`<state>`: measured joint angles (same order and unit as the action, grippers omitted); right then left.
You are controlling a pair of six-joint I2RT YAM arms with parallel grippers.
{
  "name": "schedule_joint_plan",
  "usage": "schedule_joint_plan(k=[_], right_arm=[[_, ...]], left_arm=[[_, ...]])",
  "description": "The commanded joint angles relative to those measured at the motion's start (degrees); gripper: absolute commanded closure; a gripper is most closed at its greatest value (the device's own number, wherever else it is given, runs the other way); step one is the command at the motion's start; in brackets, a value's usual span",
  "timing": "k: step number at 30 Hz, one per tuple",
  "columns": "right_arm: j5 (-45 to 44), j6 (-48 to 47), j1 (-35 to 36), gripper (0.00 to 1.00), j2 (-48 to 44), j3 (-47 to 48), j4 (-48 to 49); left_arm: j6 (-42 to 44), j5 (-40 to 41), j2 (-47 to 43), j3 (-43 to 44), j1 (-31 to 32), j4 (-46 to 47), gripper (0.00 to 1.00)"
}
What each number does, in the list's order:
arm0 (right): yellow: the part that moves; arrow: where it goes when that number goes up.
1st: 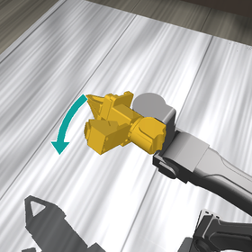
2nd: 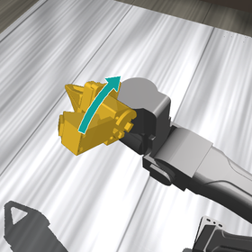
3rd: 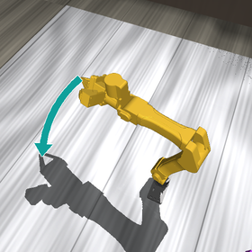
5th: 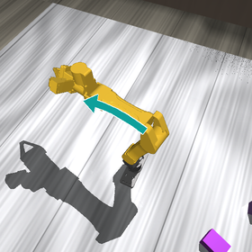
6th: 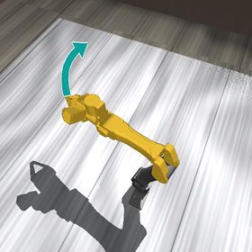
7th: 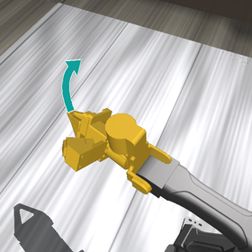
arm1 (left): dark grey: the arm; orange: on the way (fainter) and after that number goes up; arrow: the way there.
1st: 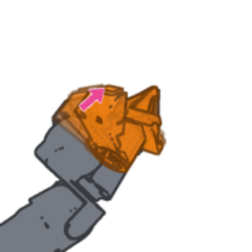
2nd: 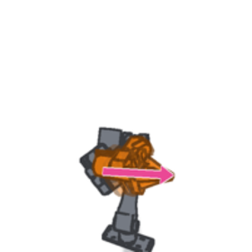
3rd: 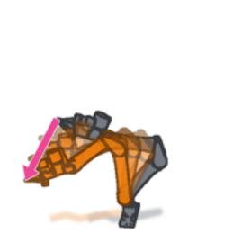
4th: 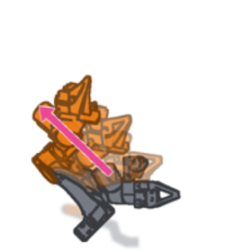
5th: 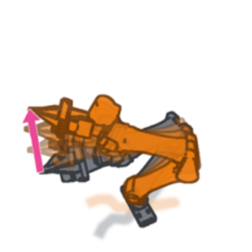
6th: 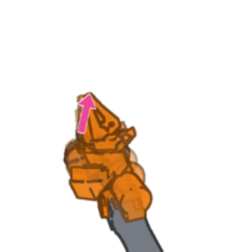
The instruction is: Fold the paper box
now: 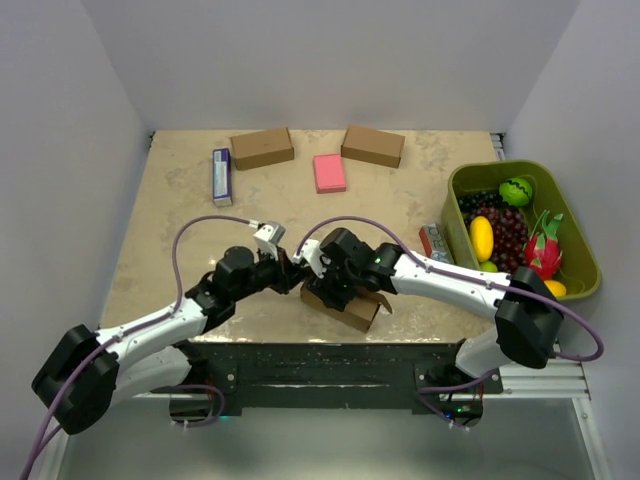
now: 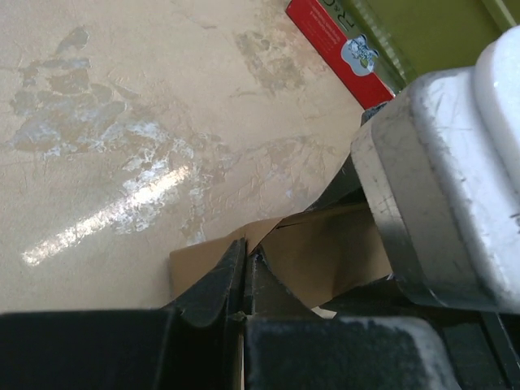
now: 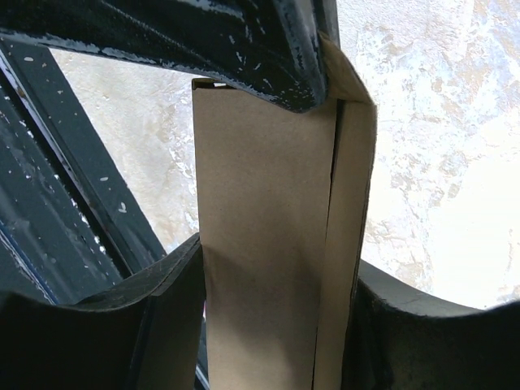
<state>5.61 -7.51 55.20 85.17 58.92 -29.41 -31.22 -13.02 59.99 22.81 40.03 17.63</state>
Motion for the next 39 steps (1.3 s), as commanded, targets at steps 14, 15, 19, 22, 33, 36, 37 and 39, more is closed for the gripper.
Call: schedule_joint_plan(k=[14,15,19,22,33,36,37,39], right_arm=[[-9.5,0.7,-1.6,0.66,2.4,-0.3,6.1],[-9.5,0.6,-1.6,0.67,2.2,-0.3,6.0],[-9.6,0.4,-1.6,0.67,2.1,-0.3,5.5],[-9.7,0.4,-1.6,0.67,1.8,-0.4,5.4],[-12.2,0.5,-1.7,0.67,2.8,0.0,5.3],[-13.3,0.3,-1.7,0.67,3.3,0.2,5.0],[-13.6,0.3,-1.7,0.67,3.3,0.3,4.9],[-14.0,0.0,-1.8,0.67,3.6,0.7,4.6]], left_arm=[[-6.6,1.1,-3.4,-9.7,1.2,2.9,1.0],[-6.0,1.5,-3.5,-9.3,1.2,1.5,1.0],[-2.4,3.9,-3.6,-7.9,1.2,-2.5,1.0],[-1.5,4.6,-3.5,-7.9,1.2,-3.6,1.0],[-1.5,8.0,-3.3,-9.9,1.4,-5.3,1.0],[-0.8,10.9,-3.6,-9.8,1.5,-7.8,1.0],[-0.6,11.5,-3.6,-9.7,1.5,-8.1,1.0],[0.1,12.4,-3.8,-9.4,1.6,-9.6,1.0]])
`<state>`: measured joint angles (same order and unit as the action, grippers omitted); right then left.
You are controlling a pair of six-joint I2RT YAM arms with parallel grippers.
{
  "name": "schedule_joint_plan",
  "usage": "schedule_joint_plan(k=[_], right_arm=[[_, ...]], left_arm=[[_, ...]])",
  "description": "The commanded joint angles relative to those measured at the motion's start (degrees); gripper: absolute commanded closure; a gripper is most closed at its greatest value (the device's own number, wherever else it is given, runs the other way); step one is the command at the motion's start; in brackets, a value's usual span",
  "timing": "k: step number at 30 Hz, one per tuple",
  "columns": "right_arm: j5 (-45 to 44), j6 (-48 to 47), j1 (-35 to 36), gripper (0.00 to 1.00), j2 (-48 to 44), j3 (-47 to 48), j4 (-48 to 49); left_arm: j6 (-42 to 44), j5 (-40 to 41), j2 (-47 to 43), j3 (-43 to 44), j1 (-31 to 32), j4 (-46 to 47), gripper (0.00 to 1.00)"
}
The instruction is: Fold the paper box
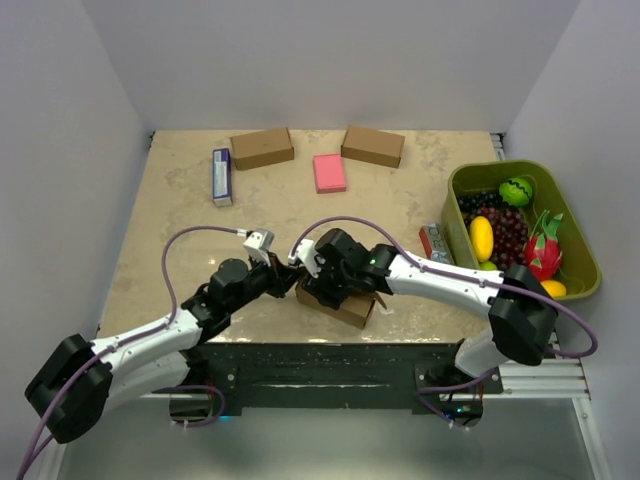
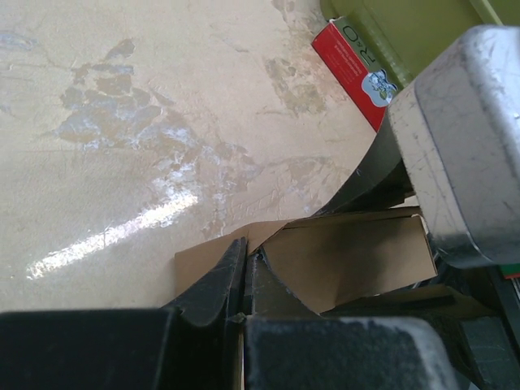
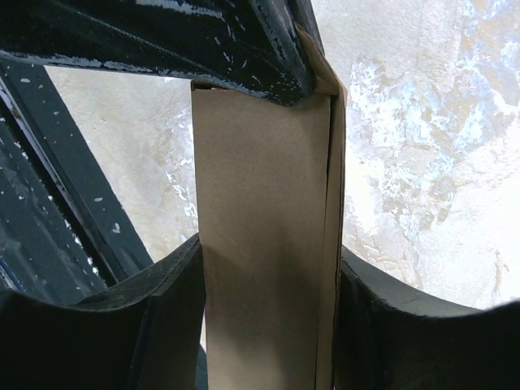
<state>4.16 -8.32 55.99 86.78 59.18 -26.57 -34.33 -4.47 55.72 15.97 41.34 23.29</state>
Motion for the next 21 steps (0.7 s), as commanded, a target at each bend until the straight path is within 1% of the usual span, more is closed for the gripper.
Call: schedule_joint_plan(k=[1,4,8,9,12,13,21], right_arm=[[-12.7,0.8,-2.5,0.67,2.0,0.5,1.5],[-12.6,0.5,-2.9,0.67,1.9,0.8,1.4],[-12.7,0.3,-3.1,0.67,2.2,0.9,1.4],[-13.0,0.3,-3.2,0.67,2.3,0.9,1.4],[-13.1,0.3,-3.2,0.67,2.4,0.9,1.7],[-13.2,0.2,-3.3,0.67,2.4,1.0,1.8],[-14.8,-0.6,-3.9,0.66,2.0,1.3,1.5]], left_arm=[[3.6,5.8,0.4,-2.2,0.4,-16.4,1.0],[5.3,7.2,0.0,-0.8,0.5,-19.4,1.0],[5.1,3.3,-0.4,-1.6,0.5,-17.0,1.0],[4.5,3.4,-0.2,-1.6,0.5,-17.0,1.0],[4.8,4.3,1.1,-1.9,0.5,-17.9,1.0],[4.9,6.3,1.2,-1.8,0.6,-18.2,1.0],[5.1,8.3,1.4,-0.9,0.8,-21.8,1.0]])
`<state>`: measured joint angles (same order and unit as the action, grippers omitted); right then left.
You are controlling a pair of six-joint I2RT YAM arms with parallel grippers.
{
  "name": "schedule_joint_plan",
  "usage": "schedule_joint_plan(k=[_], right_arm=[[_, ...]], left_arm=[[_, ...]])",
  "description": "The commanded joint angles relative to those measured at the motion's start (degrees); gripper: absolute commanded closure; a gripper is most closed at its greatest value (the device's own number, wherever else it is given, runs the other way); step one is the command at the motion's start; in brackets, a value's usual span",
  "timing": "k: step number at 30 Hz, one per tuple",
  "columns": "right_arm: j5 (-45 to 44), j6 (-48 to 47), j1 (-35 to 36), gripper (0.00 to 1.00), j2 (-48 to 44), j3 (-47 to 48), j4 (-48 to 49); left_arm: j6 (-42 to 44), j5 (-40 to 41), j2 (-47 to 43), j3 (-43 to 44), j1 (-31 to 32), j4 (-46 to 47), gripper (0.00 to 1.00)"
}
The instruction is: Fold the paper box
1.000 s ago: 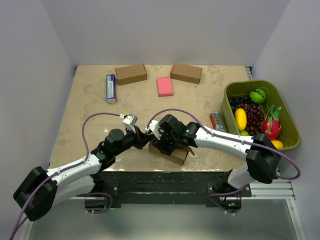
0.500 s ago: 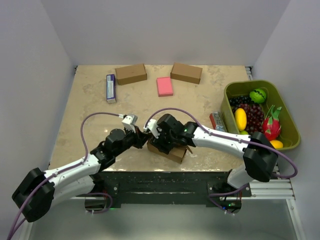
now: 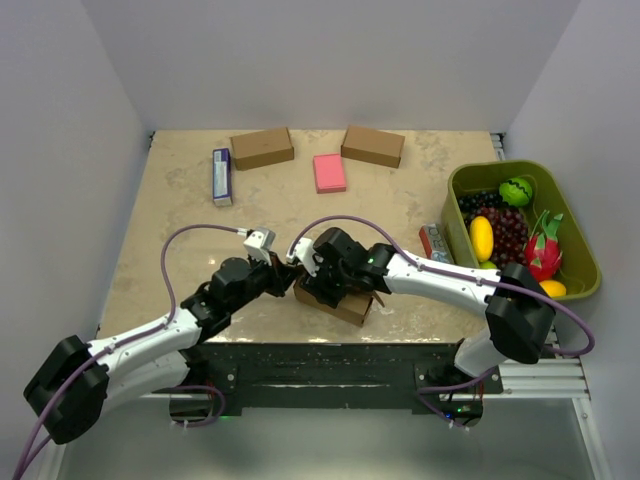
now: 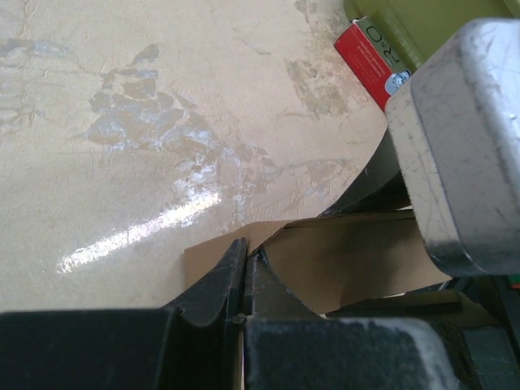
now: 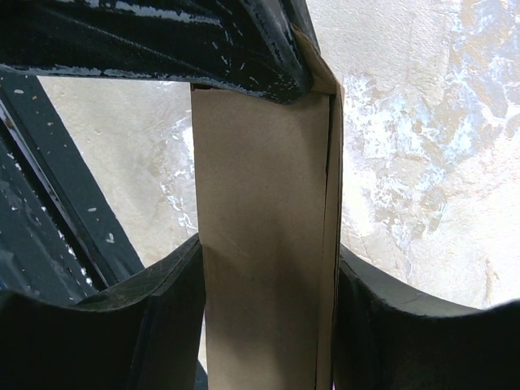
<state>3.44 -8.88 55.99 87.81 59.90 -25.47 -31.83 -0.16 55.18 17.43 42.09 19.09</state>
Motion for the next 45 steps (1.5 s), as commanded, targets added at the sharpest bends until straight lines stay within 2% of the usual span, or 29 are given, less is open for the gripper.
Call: schedule_joint_plan(k=[1,4,12,18,27,32,38,45], right_arm=[[-14.0,-0.3,-4.0,0.66,0.8,0.6,0.3],[-14.3,-0.3,-4.0,0.66,0.9,0.6,0.1],[-14.3,-0.6,-4.8,0.66,1.2,0.9,1.0],[-13.7,-1.7,-5.6,0.6,0.9,1.7,1.9],[-11.4,3.2,-5.7,0.34,-3.6,1.5,-0.1],[-11.1,4.2,-5.6,0.24,-6.2,-0.7,0.1],[-9.6,3.3,-5.6,0.24,-5.8,-1.8,1.0],[-8.5,3.3,-5.7,0.37,-4.4,-2.6,2.2]], left_arm=[[2.6,4.8,2.3,-1.9,0.2,-17.9,1.0],[2.0,6.6,3.9,-1.0,0.6,-19.0,1.0],[2.7,3.9,5.9,-0.9,3.2,-18.0,1.0],[0.2,6.8,7.9,-0.1,3.3,-21.0,1.0],[0.3,7.2,7.0,4.8,3.4,-22.2,1.0],[1.3,7.1,8.7,7.4,4.1,-23.3,1.0],[0.6,6.3,9.2,8.2,4.7,-21.9,1.0],[-4.0,5.4,7.9,7.9,5.2,-20.1,1.0]])
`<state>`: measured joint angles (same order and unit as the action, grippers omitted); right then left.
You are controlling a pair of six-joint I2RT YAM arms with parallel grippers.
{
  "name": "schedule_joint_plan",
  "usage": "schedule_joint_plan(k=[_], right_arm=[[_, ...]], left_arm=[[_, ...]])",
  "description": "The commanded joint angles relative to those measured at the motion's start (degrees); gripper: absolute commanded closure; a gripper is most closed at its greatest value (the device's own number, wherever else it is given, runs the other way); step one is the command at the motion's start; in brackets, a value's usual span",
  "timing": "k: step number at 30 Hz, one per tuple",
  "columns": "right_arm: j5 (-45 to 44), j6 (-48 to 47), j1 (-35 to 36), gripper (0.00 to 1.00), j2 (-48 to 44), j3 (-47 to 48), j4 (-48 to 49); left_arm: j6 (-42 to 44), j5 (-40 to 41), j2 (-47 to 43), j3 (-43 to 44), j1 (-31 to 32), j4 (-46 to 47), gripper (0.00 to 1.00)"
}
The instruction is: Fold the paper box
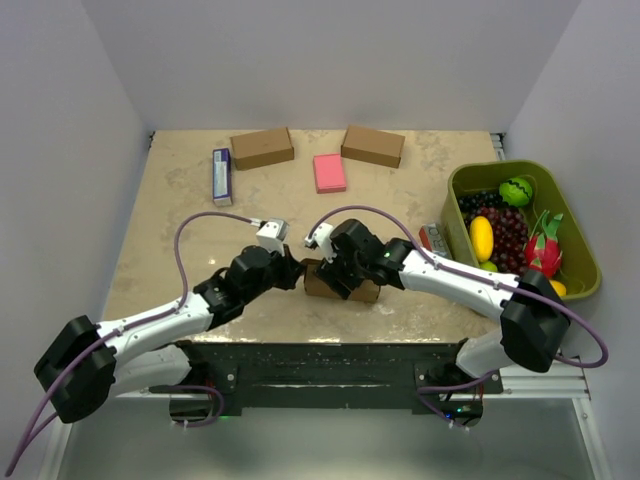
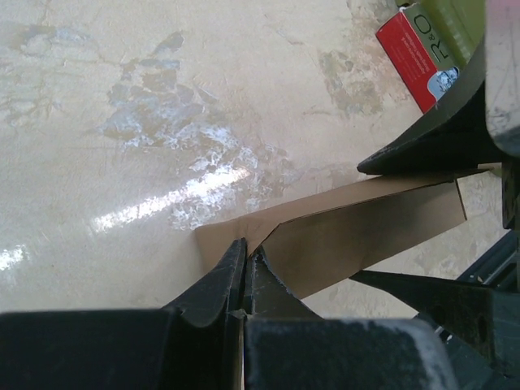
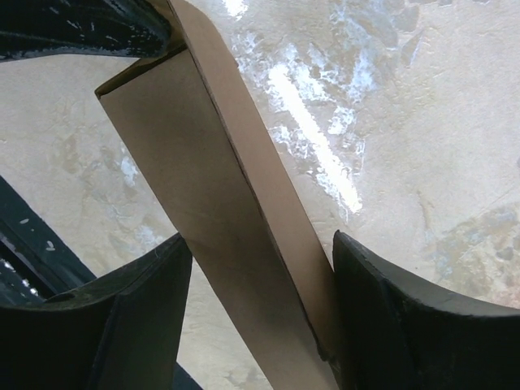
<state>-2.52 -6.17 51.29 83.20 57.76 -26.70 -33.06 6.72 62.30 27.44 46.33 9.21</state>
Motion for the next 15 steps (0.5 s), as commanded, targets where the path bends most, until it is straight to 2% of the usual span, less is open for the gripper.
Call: schedule_joint_plan(k=[1,7,15], right_arm=[[-2.5,0.8,-1.0,0.38,0.4,-0.6,3.5],[-2.7,1.4,-0.9,0.43,1.1,-0.9,4.0],[-3.1,1.3,-0.9,0.44,1.6,-1.0,4.0]], left_arm=[[-3.7,-2.0,0.5,-2.6,1.0,-8.3,1.0],[-12.4,-5.8,-1.7,-9.4,1.6,2.7,1.0],[-15.2,-6.4,-3.2,-10.0,2.0,4.9,1.0]])
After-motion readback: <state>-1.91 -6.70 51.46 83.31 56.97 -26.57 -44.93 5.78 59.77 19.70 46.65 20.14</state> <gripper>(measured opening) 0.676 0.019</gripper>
